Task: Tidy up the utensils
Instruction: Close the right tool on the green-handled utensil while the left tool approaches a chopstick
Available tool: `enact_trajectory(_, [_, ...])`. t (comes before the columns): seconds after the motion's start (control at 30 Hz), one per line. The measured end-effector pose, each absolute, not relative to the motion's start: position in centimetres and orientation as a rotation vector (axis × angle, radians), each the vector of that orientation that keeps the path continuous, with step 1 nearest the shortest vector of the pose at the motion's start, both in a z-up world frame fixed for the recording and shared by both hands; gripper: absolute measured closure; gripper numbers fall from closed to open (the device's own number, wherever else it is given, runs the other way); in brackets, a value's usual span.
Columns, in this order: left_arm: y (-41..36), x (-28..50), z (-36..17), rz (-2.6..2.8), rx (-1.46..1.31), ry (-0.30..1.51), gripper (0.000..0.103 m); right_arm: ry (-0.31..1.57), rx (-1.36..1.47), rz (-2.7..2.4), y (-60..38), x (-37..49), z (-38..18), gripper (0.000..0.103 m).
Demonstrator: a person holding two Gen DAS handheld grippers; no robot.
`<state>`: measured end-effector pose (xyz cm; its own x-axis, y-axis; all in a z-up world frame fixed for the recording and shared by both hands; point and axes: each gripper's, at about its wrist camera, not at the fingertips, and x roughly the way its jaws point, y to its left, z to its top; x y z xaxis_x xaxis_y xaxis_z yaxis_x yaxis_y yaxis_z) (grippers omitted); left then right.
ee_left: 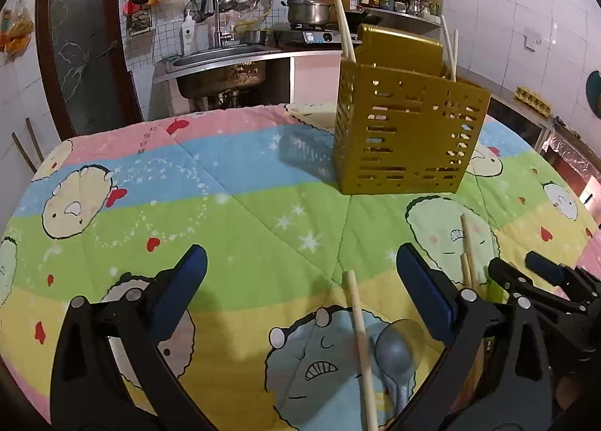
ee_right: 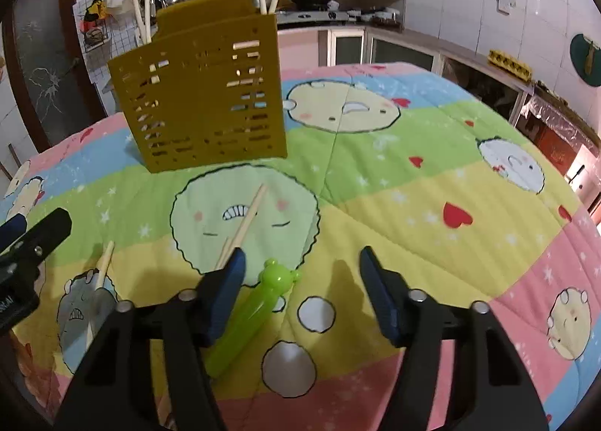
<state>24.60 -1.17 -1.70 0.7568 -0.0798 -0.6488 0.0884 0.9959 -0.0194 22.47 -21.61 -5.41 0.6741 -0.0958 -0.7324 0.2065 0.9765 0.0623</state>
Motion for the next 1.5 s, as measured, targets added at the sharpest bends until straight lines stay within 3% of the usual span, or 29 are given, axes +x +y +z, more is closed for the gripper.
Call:
enact_trajectory(0.1, [-1.5,25.0,-2.4,-0.090,0.024,0.730,0.005,0.851,0.156,-0.150,-21.1,22.6,-6.2,0.064])
enact_trajectory(0.33, [-2.1,25.7,-3.4,-0.110,0.026,0.786,0.006,0.900,0.143,-0.147,-20.0,23.8,-6.6,0.069])
enact_trajectory(0.43, [-2.4,26.1,-4.1,-0.131,0.017,0.829,0.014,0.899,0.126,-0.134,-19.8,24.3,-6.6,0.076])
enact_trajectory(0.63, [-2.5,26.9,-5.4,-0.164,-0.026,0.905,0.029,0.889,0.114,-0.086,-19.9,24.8,-6.6,0.080])
enact_trajectory(0.8, [-2.9,26.8,-5.8,-0.168,-0.009,0.917,0.032,0.888,0.120,-0.052,-20.7,25.5,-6.4,0.082])
enact_trajectory(1.0, [-3.8,27.1,-5.8,-0.167,0.017,0.927,0.047,0.888,0.136,-0.024,-21.4,26.0,-6.6,0.082])
enact_trajectory(1.07, [-4.1,27.2,-5.7,-0.179,0.012,0.932,0.061,0.881,0.123,-0.029,-21.2,26.0,-6.7,0.082])
enact_trajectory(1.13, [-4.4,27.1,-5.6,-0.181,0.017,0.933,0.067,0.876,0.130,-0.029,-21.2,26.0,-6.7,0.082])
enact_trajectory(1.3, [-4.8,28.0,-5.7,-0.175,0.027,0.943,0.071,0.870,0.139,-0.032,-21.3,26.0,-6.7,0.082])
enact_trajectory(1.5, [-4.2,28.0,-5.6,-0.191,-0.011,0.929,0.090,0.852,0.163,-0.032,-21.6,25.8,-6.7,0.082])
